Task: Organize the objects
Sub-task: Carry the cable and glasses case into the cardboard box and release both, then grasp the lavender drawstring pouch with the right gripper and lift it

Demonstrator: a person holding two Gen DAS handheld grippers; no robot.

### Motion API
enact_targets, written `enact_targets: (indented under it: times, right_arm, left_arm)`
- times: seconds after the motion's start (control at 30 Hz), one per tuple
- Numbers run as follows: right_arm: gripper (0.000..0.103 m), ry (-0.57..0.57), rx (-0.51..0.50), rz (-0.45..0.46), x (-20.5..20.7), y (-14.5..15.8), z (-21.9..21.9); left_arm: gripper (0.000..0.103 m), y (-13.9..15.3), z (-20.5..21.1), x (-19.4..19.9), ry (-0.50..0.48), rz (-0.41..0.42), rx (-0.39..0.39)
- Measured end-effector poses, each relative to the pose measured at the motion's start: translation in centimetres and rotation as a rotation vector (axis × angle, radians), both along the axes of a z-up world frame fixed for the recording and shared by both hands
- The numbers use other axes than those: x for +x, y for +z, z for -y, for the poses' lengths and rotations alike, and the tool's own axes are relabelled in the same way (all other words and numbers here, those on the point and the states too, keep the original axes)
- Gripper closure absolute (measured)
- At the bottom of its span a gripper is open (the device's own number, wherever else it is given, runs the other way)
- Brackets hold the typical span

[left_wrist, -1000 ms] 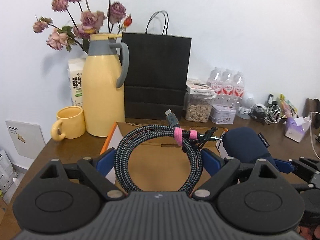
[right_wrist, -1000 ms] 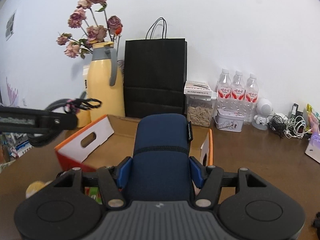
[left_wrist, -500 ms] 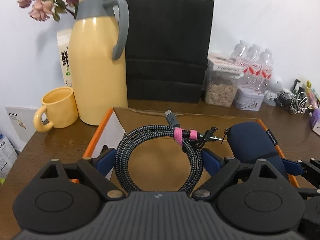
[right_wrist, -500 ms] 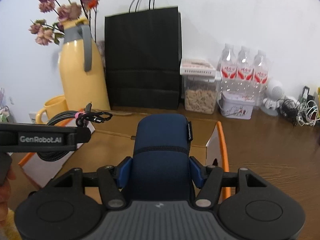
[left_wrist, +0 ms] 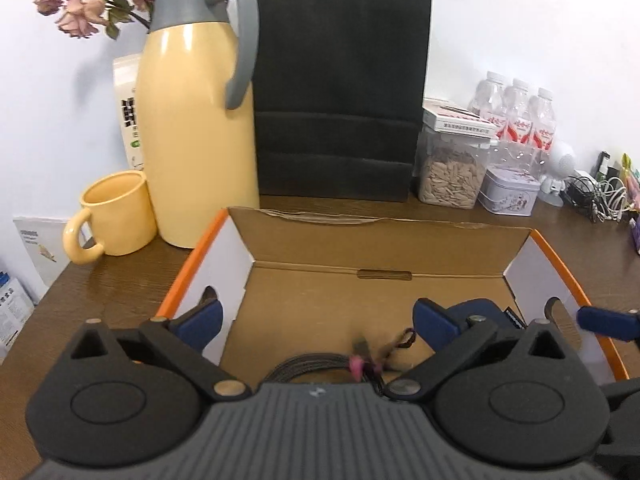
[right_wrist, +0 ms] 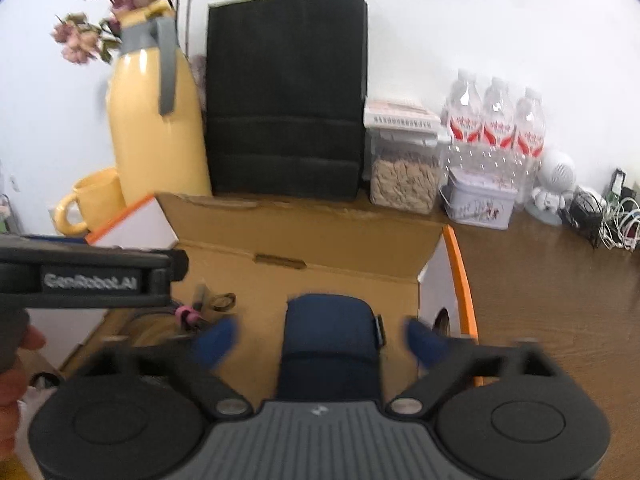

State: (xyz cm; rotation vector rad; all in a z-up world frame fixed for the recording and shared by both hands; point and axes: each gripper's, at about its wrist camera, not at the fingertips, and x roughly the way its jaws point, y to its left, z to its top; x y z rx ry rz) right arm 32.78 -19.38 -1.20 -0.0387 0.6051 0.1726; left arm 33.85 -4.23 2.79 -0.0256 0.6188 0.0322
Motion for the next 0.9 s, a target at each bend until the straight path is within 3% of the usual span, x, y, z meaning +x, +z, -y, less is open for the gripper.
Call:
enact_targets:
  times: [0.4,0.7,0.9]
  right_arm:
    - [0.000,-0.004,-0.003,0.070,-3.5,2.5,0.3]
    - [0.000,0.014,-0.026,0.143,-9.0,4.3,0.7]
    - [0.000,0.021,-0.026,0.197,-13.8,4.4,1.2]
  left_arm:
    - [0.000,2.1,-1.1,-3.7,0.006,0.043,-0.018]
    - [0.000,3.8,-2.8,-10.8,-0.006,0.127,-0.035]
    - [0.000,3.2,-4.2,-15.8,0.002,0.157,-0.055]
